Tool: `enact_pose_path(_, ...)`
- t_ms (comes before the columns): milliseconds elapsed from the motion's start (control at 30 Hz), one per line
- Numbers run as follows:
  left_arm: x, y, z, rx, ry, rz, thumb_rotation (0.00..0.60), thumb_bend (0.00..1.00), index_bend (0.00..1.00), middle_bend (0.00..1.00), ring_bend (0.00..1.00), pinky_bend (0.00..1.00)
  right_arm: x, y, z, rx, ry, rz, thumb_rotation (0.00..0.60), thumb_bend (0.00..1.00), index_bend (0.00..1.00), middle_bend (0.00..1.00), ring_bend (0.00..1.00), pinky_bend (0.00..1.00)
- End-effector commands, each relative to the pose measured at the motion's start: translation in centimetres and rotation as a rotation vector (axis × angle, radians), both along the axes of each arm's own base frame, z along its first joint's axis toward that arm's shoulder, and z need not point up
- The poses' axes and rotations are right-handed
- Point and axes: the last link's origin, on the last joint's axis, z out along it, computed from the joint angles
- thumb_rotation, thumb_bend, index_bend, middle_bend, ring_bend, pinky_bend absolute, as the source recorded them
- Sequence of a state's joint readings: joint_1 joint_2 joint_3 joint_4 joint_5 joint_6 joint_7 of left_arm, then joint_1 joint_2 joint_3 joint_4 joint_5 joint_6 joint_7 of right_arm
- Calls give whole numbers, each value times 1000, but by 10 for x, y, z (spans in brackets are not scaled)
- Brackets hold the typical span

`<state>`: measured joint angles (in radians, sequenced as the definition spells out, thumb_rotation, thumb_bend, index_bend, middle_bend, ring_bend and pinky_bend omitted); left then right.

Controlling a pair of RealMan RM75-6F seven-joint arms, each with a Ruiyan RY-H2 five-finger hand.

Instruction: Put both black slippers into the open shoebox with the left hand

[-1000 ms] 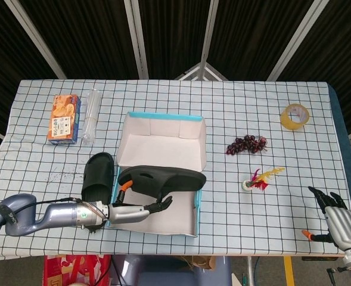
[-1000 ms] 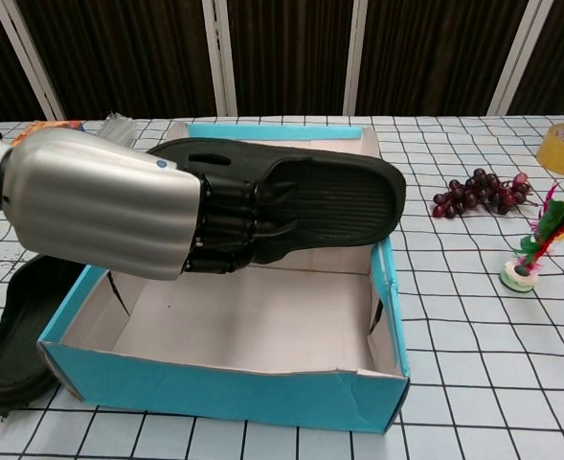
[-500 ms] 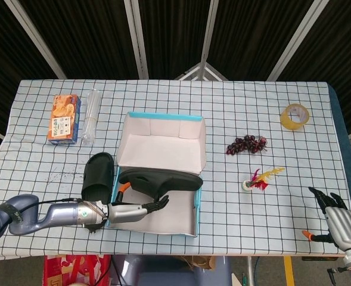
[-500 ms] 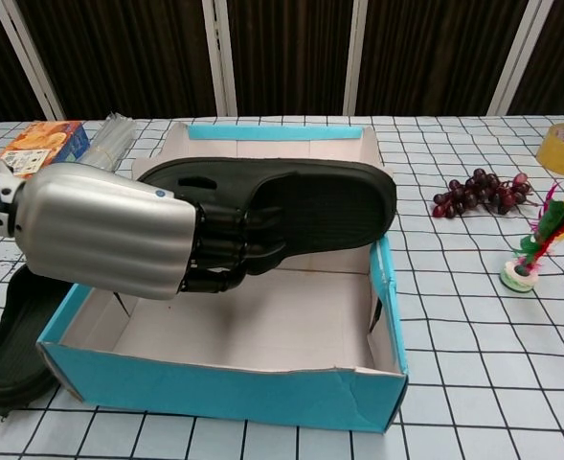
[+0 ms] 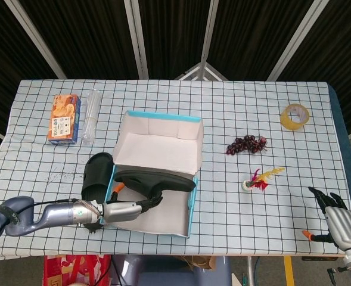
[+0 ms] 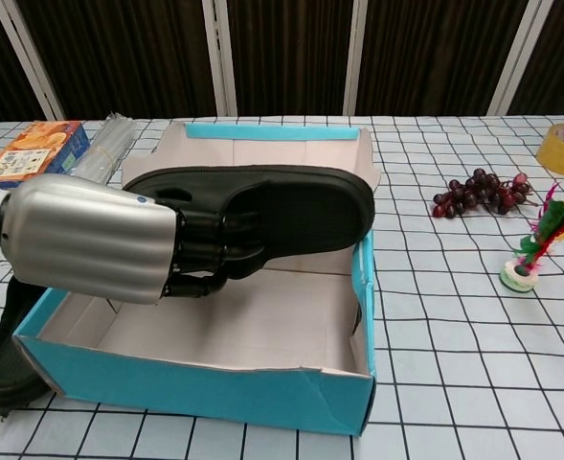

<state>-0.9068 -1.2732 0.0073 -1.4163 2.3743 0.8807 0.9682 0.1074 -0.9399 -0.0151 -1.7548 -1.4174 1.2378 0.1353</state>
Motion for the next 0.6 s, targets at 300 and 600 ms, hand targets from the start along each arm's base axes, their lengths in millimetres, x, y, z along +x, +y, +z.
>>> enact_pose_path(300, -1, 4, 2, 5, -38, 44, 600, 541, 272, 478, 80, 108, 1, 0, -1, 4, 5, 0, 600, 161, 73, 146, 184, 70)
enact_pose_path(600, 3, 4, 7, 11, -73, 67, 600, 522, 220, 263, 53, 107, 1, 1, -1, 6, 4, -5, 600, 161, 73, 146, 184, 70)
